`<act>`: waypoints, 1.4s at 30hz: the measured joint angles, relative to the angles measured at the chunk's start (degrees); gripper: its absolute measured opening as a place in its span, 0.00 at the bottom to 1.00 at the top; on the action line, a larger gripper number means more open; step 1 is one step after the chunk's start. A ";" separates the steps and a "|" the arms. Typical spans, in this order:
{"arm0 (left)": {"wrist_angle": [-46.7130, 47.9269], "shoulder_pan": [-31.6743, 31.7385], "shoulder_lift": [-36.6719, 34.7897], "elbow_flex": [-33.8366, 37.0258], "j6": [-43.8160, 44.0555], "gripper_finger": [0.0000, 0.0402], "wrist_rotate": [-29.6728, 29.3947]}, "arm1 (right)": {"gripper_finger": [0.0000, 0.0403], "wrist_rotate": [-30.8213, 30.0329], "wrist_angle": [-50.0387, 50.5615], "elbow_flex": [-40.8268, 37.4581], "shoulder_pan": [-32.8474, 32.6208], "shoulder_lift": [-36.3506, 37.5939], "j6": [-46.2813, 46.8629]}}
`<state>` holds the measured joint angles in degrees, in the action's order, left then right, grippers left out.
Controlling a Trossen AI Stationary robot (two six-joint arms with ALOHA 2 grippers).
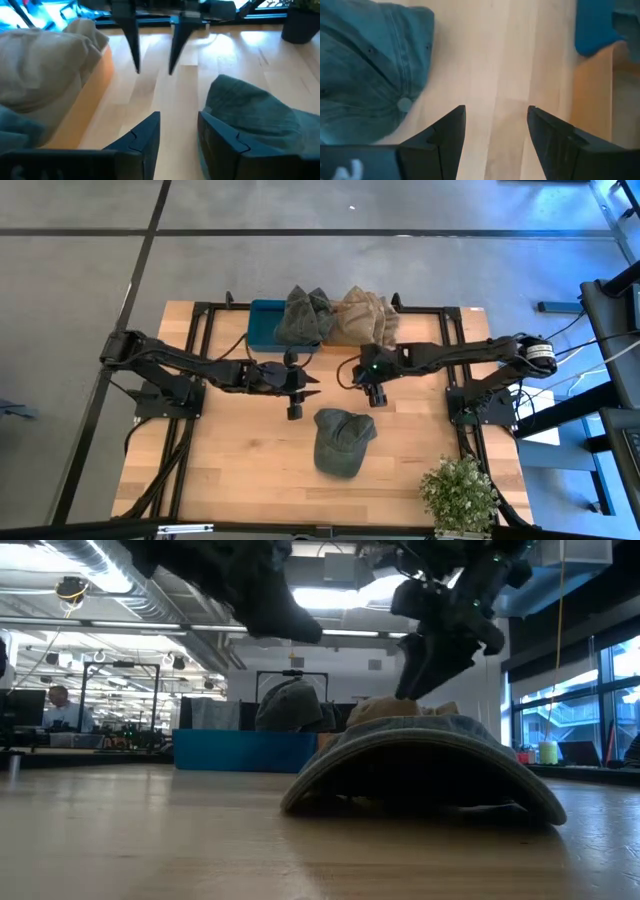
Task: Pick & Place hat
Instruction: Put the black cap into the blue bin
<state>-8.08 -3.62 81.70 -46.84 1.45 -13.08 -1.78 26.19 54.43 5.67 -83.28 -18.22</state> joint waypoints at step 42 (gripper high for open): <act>-5.11 2.60 25.13 -0.35 11.92 0.42 15.52 | 0.53 -0.09 -7.73 -9.83 1.40 13.74 1.38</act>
<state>-13.19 -1.02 106.83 -47.19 13.37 2.44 -1.87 18.46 44.60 7.07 -69.54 -16.85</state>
